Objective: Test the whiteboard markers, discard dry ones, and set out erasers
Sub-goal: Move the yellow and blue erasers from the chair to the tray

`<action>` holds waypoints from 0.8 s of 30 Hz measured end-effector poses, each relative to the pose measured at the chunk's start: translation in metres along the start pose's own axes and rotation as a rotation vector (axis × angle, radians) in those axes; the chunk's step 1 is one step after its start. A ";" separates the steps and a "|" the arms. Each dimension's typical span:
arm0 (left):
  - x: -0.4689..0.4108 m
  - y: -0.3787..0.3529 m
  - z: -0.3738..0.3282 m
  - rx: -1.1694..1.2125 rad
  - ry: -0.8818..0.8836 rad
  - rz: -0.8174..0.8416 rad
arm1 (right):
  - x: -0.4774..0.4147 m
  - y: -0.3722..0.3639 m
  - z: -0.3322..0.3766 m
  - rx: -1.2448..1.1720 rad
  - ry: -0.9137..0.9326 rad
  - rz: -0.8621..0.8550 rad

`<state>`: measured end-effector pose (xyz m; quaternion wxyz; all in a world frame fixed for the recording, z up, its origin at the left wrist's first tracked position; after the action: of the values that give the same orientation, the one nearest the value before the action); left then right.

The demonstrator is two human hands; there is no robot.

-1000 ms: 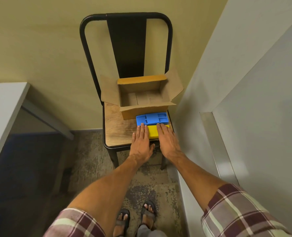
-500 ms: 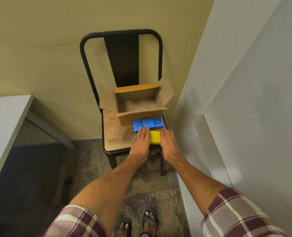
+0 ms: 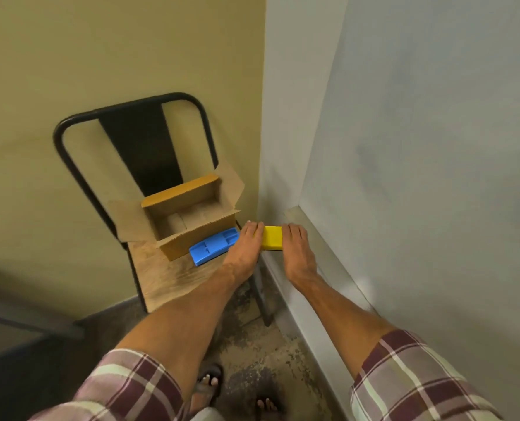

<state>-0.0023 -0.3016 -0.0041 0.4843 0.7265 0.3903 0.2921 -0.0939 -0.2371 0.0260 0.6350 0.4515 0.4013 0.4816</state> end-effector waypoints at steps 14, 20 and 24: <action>-0.019 -0.023 -0.097 0.039 -0.520 0.230 | 0.063 0.025 -0.052 0.011 -0.510 -0.232; 0.006 -0.048 -0.129 0.016 -0.703 0.316 | 0.112 0.022 -0.060 0.011 -0.713 -0.279; 0.029 -0.061 -0.148 -0.044 -0.833 0.309 | 0.144 0.019 -0.067 0.026 -0.849 -0.282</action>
<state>-0.1231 -0.1929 -0.0066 0.5662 0.8216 0.0425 0.0518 -0.1308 -0.0818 0.0154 0.7972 0.5579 0.1688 0.1573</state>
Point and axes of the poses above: each hand's wrist, its own x-axis away from the middle knuckle, its own y-axis out of the back of the hand, z = x × y, the point moved 9 cm from there along -x, towards the middle knuckle, and after that the axes turned 12 degrees about y, right-handed, at the moved point
